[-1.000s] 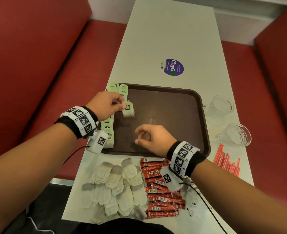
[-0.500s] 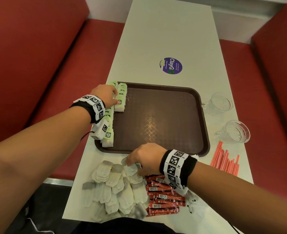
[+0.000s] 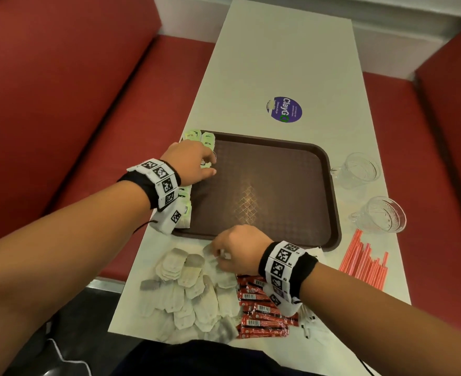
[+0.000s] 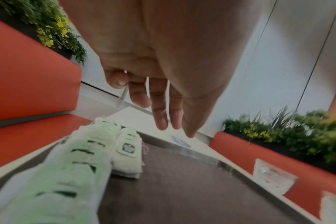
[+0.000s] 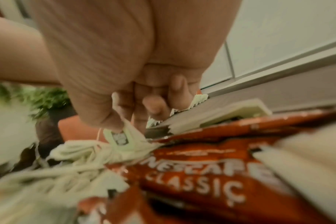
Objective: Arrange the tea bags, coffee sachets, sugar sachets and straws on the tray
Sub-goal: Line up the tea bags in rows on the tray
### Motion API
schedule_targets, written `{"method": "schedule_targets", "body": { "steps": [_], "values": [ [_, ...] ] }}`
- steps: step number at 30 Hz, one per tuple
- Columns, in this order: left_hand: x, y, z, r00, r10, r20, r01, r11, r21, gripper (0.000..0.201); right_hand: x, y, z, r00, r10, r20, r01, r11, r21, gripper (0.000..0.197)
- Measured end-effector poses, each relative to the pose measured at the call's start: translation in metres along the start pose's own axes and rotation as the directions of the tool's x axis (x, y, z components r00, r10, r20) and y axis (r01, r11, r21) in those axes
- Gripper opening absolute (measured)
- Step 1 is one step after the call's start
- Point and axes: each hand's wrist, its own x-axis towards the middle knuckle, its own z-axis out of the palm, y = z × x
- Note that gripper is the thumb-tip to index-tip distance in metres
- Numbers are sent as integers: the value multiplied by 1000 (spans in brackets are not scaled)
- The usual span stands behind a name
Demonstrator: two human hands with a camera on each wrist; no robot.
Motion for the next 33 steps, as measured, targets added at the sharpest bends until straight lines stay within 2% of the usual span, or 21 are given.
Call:
{"method": "schedule_targets", "body": {
  "steps": [2, 4, 6, 9, 15, 17, 24, 30, 33],
  "values": [
    [-24, 8, -2, 999, 26, -24, -28, 996, -81, 16, -7, -1, -2, 985, 64, -157, -45, 992, 120, 15],
    [-48, 16, 0, 998, 55, 12, -53, 991, -124, 8, -15, 1, -2, 948, 172, -268, -98, 959, 268, 9],
    [-72, 23, 4, 992, 86, 97, -72, 987, -142, 6, -21, 2, -1, 919, 255, -299, -135, 920, 369, 11],
    [-103, 26, 14, 963, 124, 241, -109, 991, -74, 10, -28, 0, -3, 896, 318, -311, -157, 880, 449, 28],
    [-147, 12, 34, 901, 19, 433, -69, 993, 99, 40, -36, -4, -2, 864, 355, -357, -125, 838, 531, 34],
    [-157, 10, 42, 888, 11, 460, -63, 993, 99, 42, -38, -6, 0, 859, 358, -366, -120, 836, 535, 34],
    [-160, 15, 55, 937, 67, 343, -42, 996, -80, 27, -42, -8, 2, 873, 346, -344, -127, 843, 523, 31],
    [-153, 30, 54, 970, 100, 220, -45, 969, -242, 9, -49, -3, 0, 881, 345, -324, -138, 842, 521, 18],
    [-147, 35, 51, 990, 92, 105, -71, 979, -192, 10, -50, -1, 0, 892, 341, -298, -146, 840, 523, 22]
  ]
}}
